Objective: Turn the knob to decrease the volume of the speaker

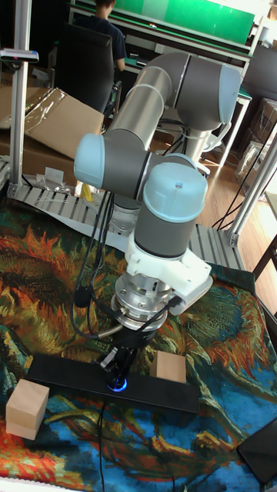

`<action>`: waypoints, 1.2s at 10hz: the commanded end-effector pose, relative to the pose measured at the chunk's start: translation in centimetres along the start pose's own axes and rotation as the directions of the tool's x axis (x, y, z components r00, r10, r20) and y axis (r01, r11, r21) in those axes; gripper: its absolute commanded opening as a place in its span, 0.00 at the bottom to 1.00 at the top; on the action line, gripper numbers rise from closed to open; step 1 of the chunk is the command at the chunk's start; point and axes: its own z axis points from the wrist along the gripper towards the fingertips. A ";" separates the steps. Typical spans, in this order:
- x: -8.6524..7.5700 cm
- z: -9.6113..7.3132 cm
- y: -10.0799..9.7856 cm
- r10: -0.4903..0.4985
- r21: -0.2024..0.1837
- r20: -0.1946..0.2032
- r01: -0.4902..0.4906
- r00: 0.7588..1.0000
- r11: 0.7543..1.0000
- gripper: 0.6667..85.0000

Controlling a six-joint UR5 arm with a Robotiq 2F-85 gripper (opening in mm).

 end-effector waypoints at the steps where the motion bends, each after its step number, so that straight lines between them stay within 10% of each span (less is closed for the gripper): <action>1: -0.1 -0.1 0.4 -0.141 -0.014 0.013 0.141 0.990 0.990 0.38; 7: 0.5 -0.3 -1.2 -0.446 0.025 -0.043 0.447 0.894 0.894 0.38; 12: -0.5 0.1 -1.1 -0.625 0.030 -0.010 0.625 0.781 0.780 0.38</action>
